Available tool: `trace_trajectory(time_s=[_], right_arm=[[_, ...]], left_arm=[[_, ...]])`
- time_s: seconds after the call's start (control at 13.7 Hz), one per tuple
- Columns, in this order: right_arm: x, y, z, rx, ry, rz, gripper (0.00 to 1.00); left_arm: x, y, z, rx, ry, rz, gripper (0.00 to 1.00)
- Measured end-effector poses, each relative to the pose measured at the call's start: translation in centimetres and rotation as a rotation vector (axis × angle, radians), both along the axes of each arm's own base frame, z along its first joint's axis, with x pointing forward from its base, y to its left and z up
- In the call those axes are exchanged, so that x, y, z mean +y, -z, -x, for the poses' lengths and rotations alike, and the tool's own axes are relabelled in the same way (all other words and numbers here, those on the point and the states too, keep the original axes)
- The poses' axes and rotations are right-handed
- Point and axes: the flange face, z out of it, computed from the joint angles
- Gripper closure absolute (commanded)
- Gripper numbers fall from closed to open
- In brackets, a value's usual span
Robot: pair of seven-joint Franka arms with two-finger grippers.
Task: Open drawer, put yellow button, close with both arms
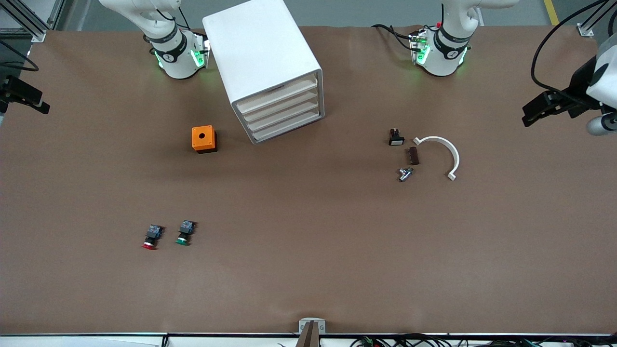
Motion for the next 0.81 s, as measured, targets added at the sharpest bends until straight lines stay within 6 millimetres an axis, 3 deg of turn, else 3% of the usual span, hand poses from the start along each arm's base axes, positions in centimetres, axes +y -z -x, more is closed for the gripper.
trace_trajectory(time_s=[0.37,0.59,0.81], right_arm=[[0.0,0.0,0.0,0.001,-0.001,-0.001,0.0],[0.1,0.0,0.0,-0.001,-0.003,0.0,0.0],[0.2,0.0,-0.1,-0.003,-0.006,0.0,0.0]], left_arm=[[3.5,-0.6,2.2,-0.005,0.033,0.003,0.0],[3.6,-1.0,3.9,-0.022,0.042,0.001,0.0],[3.4,-1.3,4.0,-0.057,0.046,0.0,0.0]])
